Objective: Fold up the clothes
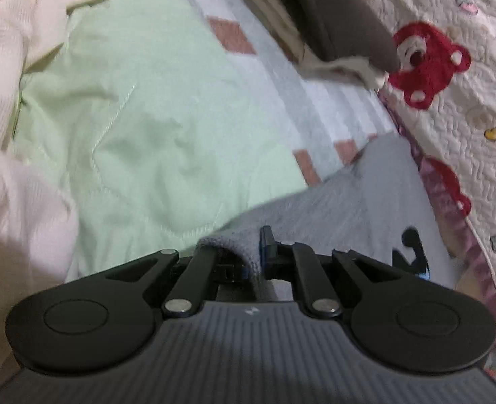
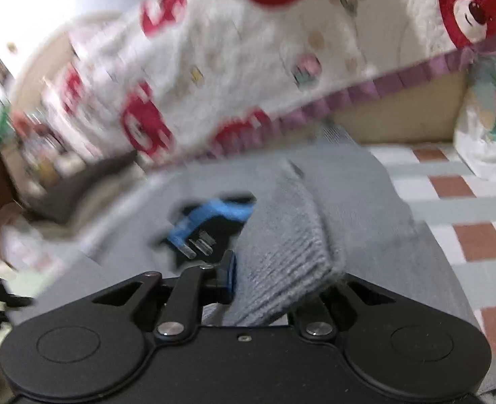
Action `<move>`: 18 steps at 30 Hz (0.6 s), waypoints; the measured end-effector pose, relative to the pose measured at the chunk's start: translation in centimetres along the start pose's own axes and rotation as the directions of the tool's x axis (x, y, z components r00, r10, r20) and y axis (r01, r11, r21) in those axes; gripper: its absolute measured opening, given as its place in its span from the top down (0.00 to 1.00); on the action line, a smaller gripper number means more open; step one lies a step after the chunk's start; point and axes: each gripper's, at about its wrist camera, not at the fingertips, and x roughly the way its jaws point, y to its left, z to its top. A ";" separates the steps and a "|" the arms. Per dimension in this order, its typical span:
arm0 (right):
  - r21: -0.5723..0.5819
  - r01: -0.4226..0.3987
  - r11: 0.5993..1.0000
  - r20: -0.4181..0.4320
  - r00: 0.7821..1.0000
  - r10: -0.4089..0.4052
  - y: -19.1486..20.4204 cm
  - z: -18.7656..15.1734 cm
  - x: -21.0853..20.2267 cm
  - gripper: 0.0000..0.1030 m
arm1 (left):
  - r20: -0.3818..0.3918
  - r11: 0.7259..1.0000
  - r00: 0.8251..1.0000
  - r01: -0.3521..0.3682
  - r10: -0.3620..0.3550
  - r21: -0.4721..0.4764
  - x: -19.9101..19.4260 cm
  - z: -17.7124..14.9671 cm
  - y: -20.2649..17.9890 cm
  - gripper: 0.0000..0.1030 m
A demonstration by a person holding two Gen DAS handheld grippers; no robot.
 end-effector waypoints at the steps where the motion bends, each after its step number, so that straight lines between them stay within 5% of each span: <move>1: 0.033 0.014 0.999 -0.012 1.000 -0.014 -0.5 -0.1 0.5 0.88 | -0.007 0.999 1.000 -0.010 0.010 0.031 -0.5 0.1 -0.6 0.88; 7: 0.011 0.085 0.996 -0.047 0.995 -0.084 -0.8 -0.2 0.8 0.86 | -0.009 0.985 0.998 -0.055 0.057 0.164 -2.7 0.5 -2.6 0.78; 11: -0.057 0.166 0.984 -0.082 0.982 -0.170 -1.3 -0.1 0.7 0.68 | -0.035 0.981 0.996 -0.069 0.077 0.183 -3.2 0.5 -2.7 0.77; 12: -0.064 0.195 0.979 -0.080 0.976 -0.200 -1.8 0.0 0.3 0.67 | -0.042 0.978 0.996 -0.070 0.080 0.195 -3.4 0.5 -2.8 0.69; 14: -0.033 0.249 0.968 -0.081 0.965 -0.251 -3.1 0.2 -0.7 0.65 | -0.056 0.973 0.995 -0.071 0.086 0.219 -3.7 0.4 -3.1 0.58; 18: 0.101 0.269 0.958 -0.084 0.962 -0.261 -5.8 0.3 -4.1 0.57 | -0.080 0.961 0.992 -0.073 0.097 0.265 -4.5 0.3 -3.7 0.53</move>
